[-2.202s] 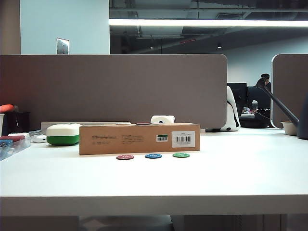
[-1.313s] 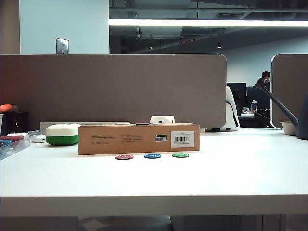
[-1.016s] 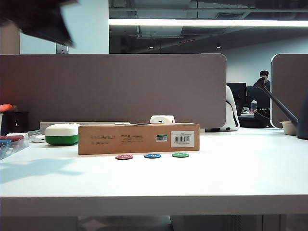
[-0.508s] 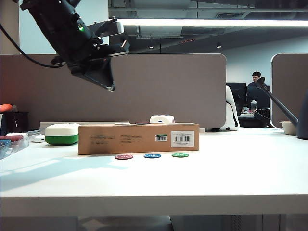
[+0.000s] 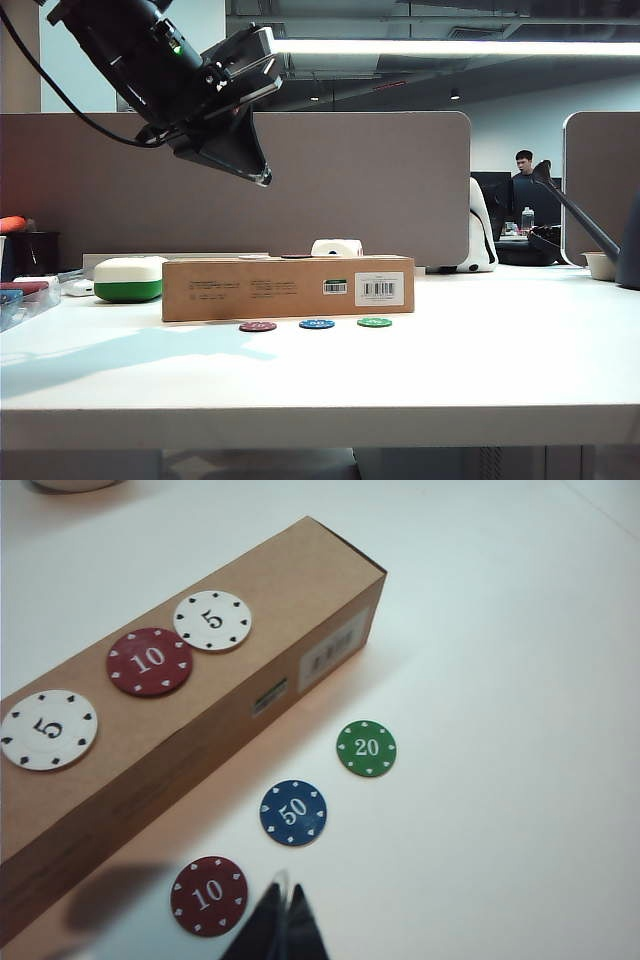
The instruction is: Push the chip, whose value equals the sum of all the chip values on the rectangular box, forward next to the box.
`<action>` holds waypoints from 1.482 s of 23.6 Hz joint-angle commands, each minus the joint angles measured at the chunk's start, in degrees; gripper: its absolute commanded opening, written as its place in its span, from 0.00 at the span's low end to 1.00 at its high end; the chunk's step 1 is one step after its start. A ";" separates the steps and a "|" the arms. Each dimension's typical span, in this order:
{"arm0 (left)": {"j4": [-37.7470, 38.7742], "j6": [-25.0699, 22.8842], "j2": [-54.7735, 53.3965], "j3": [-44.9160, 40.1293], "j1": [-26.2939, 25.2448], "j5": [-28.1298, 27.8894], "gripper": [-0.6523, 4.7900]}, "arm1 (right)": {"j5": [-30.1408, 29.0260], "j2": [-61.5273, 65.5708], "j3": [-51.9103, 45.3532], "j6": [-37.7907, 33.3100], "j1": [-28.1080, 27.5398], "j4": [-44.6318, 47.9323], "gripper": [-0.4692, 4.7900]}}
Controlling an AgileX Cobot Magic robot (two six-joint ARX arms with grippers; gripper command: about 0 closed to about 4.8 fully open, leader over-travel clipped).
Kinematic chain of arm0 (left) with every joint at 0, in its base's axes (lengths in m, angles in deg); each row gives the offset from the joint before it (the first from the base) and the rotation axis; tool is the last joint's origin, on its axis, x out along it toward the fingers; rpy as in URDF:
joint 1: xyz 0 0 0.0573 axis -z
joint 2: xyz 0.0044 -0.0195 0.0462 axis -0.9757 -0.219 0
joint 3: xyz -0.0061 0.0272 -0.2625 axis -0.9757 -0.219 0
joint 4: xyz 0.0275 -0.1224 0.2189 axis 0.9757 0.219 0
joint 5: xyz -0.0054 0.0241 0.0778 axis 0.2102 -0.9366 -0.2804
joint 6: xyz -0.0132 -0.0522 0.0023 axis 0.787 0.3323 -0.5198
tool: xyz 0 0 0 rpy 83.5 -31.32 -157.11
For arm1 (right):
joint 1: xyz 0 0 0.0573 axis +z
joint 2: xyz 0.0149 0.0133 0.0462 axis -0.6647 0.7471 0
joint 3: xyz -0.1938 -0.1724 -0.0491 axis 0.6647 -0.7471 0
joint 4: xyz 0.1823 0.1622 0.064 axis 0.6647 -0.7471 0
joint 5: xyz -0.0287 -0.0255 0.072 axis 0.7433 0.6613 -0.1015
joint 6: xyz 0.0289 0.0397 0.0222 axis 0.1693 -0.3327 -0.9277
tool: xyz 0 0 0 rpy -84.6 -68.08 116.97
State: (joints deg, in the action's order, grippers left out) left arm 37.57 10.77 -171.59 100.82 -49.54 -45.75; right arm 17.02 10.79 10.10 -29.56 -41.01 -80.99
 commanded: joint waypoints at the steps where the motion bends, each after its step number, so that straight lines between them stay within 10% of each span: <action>1: 0.59 -0.22 -0.35 0.02 0.02 0.11 0.11 | -0.31 -0.17 -0.26 -0.35 -0.04 1.99 0.08; 11: 0.85 -0.22 -0.63 -0.31 0.00 -9.09 0.11 | -14.21 0.00 -0.15 -4.94 0.02 5.73 0.12; 26: 0.81 -0.22 -0.63 -0.31 0.02 -1.22 0.11 | -5.14 11.10 10.14 -11.87 0.00 3.78 0.07; 35: 0.81 -0.22 -0.63 -0.31 0.00 -16.57 0.11 | -10.60 43.95 23.43 -3.80 5.07 4.42 0.07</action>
State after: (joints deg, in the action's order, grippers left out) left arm 38.86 10.77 -172.36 100.44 -49.60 -59.76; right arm 6.38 51.75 31.87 -37.62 -36.86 -77.47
